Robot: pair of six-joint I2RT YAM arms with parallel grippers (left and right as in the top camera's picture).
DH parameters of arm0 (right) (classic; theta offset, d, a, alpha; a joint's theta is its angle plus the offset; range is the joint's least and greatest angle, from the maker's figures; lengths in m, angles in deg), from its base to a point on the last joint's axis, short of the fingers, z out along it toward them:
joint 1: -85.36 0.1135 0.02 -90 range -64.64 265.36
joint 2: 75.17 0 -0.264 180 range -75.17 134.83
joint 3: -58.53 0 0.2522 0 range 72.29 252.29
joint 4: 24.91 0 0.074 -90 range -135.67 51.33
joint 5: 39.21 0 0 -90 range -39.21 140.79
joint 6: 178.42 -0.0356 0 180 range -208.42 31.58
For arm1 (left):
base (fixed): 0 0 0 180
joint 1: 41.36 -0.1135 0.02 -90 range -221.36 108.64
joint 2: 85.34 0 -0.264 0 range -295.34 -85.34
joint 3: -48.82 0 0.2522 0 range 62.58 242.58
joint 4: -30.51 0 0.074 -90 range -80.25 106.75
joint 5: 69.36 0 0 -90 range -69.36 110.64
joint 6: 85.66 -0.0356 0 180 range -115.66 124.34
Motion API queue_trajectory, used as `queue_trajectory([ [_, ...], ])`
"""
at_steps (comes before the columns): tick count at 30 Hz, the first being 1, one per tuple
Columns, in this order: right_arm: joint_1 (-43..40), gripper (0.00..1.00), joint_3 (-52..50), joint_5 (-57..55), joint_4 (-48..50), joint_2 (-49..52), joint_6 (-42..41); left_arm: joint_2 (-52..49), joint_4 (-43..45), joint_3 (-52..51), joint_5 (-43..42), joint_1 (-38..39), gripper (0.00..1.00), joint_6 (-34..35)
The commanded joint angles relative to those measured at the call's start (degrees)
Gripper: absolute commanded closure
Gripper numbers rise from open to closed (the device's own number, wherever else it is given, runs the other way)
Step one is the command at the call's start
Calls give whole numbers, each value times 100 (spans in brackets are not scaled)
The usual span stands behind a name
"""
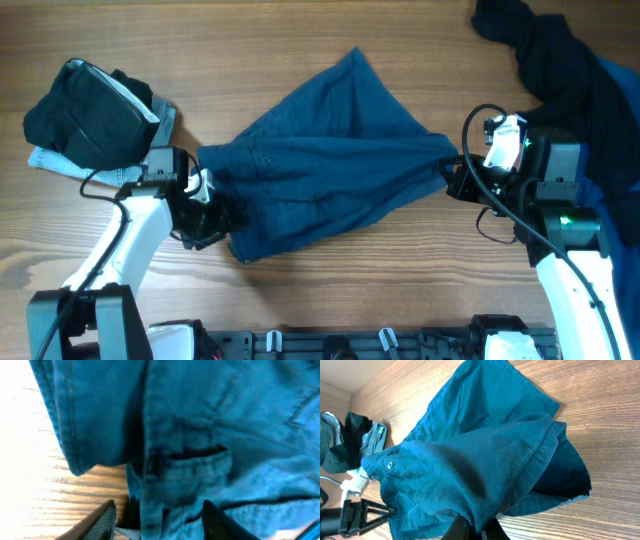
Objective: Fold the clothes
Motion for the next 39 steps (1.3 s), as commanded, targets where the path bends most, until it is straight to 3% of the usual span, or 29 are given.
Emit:
queue_trajectory([
  [1,-24,96,118,-101,26,-11,-15,-20,358,-136,-195,-20,75,20],
  [4,-24,96,118,-101,28,-11,-11,-20,522,-133,-531,-20,94,17],
  [5,-24,96,118,-103,28,-11,-7,-2,525,-122,-643,-20,96,20],
  [14,-24,96,188,-463,48,-44,337,1462,-597,1228,-695,-20,96,-337],
  [20,-24,96,855,-721,35,-457,577,2752,-352,2771,-715,-20,96,-748],
  [25,-24,96,1762,-874,-188,-557,579,3130,-402,4221,-599,-20,96,-1084],
  [31,-24,96,2243,-1235,-337,-564,962,3180,-802,4636,216,-20,96,-1261],
  [38,-26,96,2577,-3329,-914,-562,120,3187,-1099,4636,752,-20,96,-1379],
  [39,-24,96,2629,-3123,-925,-564,116,3187,-1093,4636,743,-20,96,-1373],
])
